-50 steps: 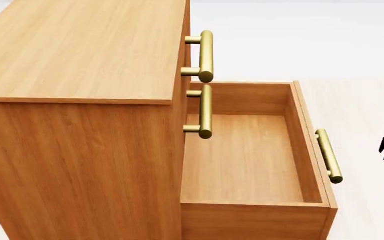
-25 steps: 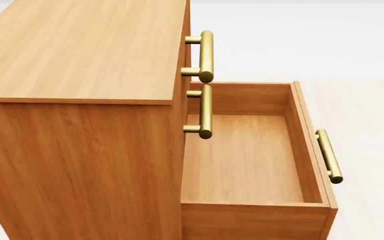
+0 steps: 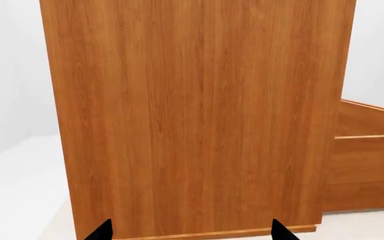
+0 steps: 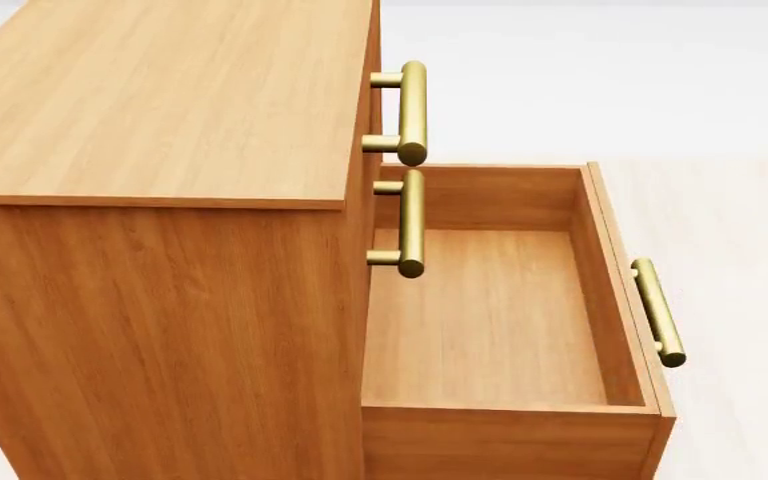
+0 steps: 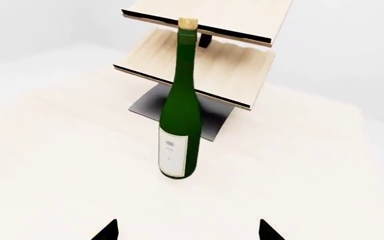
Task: Put the bowl in the bottom drawer of the cabinet and close it.
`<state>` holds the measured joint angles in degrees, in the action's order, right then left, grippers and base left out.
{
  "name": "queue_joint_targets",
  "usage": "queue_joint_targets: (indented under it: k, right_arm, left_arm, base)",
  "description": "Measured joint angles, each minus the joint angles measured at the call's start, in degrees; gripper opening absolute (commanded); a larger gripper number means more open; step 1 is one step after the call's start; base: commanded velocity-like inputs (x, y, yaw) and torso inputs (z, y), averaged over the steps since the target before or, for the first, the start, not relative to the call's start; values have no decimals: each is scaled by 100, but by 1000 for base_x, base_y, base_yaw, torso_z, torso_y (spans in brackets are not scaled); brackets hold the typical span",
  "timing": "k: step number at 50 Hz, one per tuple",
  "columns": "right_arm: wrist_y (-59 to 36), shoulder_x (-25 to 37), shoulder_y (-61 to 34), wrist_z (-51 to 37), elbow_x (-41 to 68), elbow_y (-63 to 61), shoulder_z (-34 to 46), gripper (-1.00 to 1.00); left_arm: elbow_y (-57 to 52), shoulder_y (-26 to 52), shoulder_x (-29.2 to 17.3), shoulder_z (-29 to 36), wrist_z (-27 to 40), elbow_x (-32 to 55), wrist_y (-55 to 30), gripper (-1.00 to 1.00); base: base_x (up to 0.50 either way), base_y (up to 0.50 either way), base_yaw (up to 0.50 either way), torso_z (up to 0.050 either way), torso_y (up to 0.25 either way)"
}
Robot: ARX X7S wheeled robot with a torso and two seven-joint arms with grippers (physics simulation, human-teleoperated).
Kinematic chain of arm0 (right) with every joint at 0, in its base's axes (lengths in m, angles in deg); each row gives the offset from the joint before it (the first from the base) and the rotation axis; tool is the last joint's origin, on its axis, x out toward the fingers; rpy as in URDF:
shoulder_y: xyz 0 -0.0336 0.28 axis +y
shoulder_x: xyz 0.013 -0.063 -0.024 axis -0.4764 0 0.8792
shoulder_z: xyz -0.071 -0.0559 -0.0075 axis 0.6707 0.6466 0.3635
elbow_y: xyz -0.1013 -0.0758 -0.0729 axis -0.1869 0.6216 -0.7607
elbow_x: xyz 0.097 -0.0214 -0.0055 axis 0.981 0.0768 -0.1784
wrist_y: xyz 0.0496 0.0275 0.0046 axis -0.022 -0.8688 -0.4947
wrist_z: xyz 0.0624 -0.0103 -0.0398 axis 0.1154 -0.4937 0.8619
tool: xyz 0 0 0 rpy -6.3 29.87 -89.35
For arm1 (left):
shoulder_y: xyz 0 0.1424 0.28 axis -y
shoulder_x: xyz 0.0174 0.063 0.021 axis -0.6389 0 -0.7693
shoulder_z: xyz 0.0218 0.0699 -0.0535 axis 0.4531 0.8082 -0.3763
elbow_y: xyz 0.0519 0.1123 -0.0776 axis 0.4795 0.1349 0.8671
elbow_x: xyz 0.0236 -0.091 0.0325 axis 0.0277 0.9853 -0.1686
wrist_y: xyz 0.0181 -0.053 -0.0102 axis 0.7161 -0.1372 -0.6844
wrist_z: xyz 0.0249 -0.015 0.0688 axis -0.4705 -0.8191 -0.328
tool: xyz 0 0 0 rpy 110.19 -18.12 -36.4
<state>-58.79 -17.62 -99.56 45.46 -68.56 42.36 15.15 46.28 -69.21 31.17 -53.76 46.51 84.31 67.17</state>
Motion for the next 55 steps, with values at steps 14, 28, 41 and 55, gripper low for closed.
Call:
queue_joint_targets:
  k: [14,28,41,55]
  right_arm:
    - [-562,16,-61,-22,154,106,-222,100]
    - [-950,6,-135,16,307,276,-389,100]
    - [-816,-5,-76,-319,106,336,-546,100]
    - [-743,-1,-31,-475,-18,466,-568,100]
  left_arm:
    - [21,2,-18,12,8,19,36,100]
    - [76,28,-23,26,10,29,75,100]
    - [89,33,-30,42,24,28,87,100]
    - [68,31,-40,61,49,29,77,100]
  base:
    - [0,0,0,0,0]
    - [0,0,0,0,0]
    - [0,0,0,0,0]
    - [0,0,0,0,0]
